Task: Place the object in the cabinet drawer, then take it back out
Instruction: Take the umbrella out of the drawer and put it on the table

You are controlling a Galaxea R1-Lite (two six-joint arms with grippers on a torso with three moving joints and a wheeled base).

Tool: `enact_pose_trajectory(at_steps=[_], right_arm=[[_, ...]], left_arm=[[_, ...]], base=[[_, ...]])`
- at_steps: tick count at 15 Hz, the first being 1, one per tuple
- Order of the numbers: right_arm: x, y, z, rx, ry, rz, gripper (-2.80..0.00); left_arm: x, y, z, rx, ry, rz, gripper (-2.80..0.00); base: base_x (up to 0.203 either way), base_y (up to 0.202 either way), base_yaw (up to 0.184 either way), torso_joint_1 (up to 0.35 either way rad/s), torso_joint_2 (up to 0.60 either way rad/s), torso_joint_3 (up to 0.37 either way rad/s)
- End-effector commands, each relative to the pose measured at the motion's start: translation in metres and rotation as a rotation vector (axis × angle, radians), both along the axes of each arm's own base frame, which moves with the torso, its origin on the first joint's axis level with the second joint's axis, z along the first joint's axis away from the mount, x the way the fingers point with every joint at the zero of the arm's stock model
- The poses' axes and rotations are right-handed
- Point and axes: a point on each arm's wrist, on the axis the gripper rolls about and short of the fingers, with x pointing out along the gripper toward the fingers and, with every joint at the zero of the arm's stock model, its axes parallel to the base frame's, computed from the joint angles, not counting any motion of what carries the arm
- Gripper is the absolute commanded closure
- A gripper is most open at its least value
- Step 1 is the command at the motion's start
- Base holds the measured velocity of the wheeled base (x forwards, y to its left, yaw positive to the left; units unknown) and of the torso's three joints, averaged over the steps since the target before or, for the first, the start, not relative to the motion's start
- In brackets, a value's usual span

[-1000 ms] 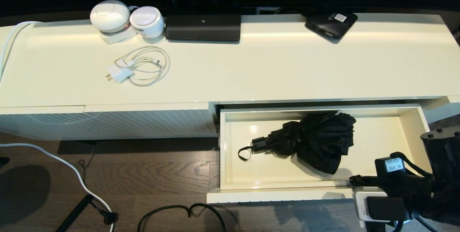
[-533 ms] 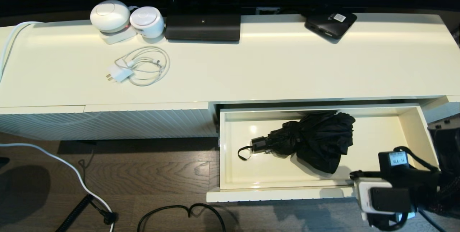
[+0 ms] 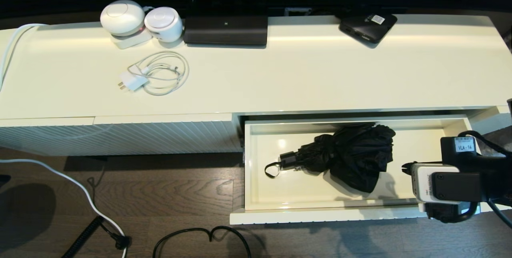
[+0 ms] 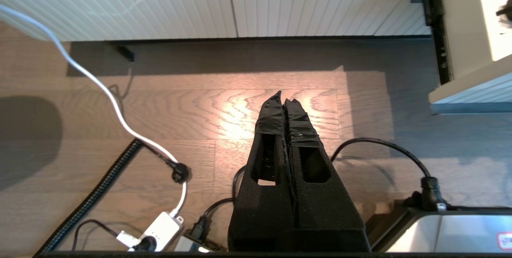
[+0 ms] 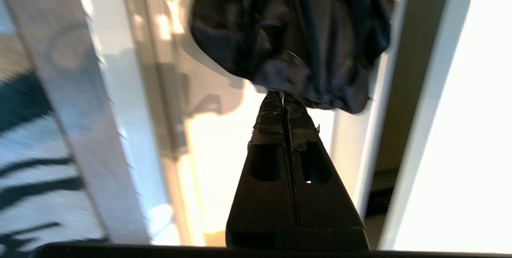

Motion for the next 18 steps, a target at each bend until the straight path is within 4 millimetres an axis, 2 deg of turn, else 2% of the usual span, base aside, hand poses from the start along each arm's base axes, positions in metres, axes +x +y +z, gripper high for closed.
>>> enact_pose_trajectory(at_steps=[1,4,8,11,12,16,18], right_arm=[[0.004,-0.005,0.006,-0.075,-0.047,0.029,0.0],[0.018,-0.002,0.006,-0.172,-0.061,0.092,0.0],[0.024,0.005,-0.005,-0.26,-0.04,0.176,0.0],[0.029,0.013,-0.003,-0.228,-0.04,0.177,0.0],[0.026,0.013,-0.005,-0.219,-0.032,0.174,-2.8],[0.019,0.01,-0.003,-0.211,-0.039,0.176,-2.8],[0.023,0.012,-0.005,-0.213,-0.029,0.178,-2.8]], left_arm=[[0.0,0.0,0.0,-0.001,-0.002,0.0,0.0],[0.0,0.0,0.0,-0.001,-0.002,0.0,0.0],[0.0,0.0,0.0,0.0,-0.003,0.0,0.0],[0.0,0.0,0.0,-0.001,-0.003,0.0,0.0],[0.0,0.0,0.0,-0.001,-0.002,0.0,0.0],[0.0,0.0,0.0,-0.001,-0.002,0.0,0.0],[0.0,0.0,0.0,0.0,-0.001,0.0,0.0]], base=[[0.0,0.0,0.0,0.0,0.0,0.0],[0.0,0.0,0.0,0.0,0.0,0.0],[0.0,0.0,0.0,0.0,0.0,0.0],[0.0,0.0,0.0,0.0,0.0,0.0],[0.0,0.0,0.0,0.0,0.0,0.0],[0.0,0.0,0.0,0.0,0.0,0.0],[0.0,0.0,0.0,0.0,0.0,0.0]])
